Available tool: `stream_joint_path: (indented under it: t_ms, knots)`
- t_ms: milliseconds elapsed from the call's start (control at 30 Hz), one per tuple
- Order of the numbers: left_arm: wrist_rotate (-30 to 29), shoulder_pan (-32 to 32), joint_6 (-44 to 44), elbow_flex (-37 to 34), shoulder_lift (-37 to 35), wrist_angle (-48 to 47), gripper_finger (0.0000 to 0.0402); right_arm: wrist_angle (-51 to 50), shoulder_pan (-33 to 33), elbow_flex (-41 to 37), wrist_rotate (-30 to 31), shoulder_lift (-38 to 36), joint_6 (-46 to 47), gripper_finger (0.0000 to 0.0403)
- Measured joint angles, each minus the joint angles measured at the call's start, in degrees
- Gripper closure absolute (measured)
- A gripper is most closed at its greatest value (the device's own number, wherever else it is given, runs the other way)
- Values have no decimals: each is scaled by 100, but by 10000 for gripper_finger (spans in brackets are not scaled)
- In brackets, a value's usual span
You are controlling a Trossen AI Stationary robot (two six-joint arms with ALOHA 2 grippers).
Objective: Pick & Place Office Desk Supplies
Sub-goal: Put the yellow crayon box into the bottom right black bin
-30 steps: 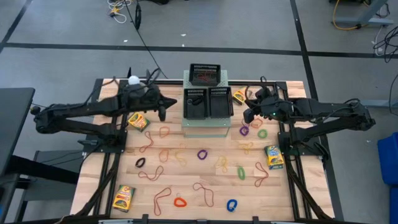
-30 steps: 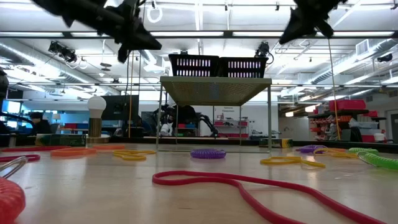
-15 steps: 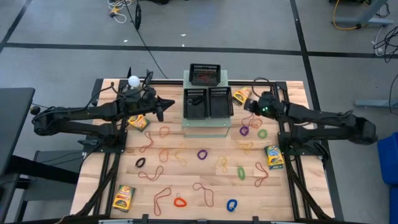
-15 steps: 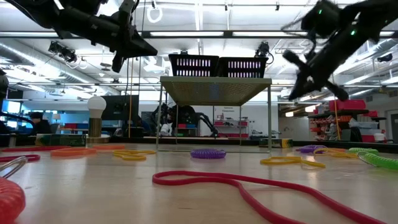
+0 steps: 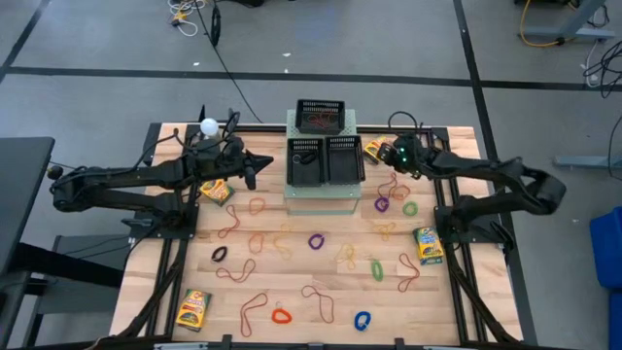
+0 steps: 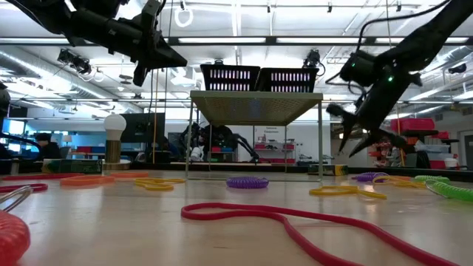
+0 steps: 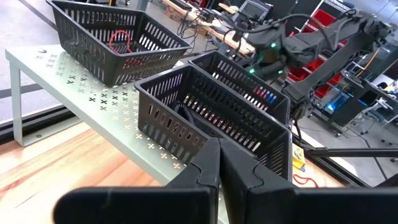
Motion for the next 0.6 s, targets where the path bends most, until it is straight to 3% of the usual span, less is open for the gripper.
stream_joint_path:
  t_ms: [133, 267, 600]
  knots:
    - [-4, 0, 17, 0, 1, 2, 394, 559, -7, 2, -15, 527, -105, 244]
    - [-20, 0, 15, 0, 2, 2, 394, 752, -43, 7, 200, 871, -67, 239]
    - [-20, 0, 61, 0, 2, -7, 394, 1279, -88, 11, 139, 1301, 19, 317]
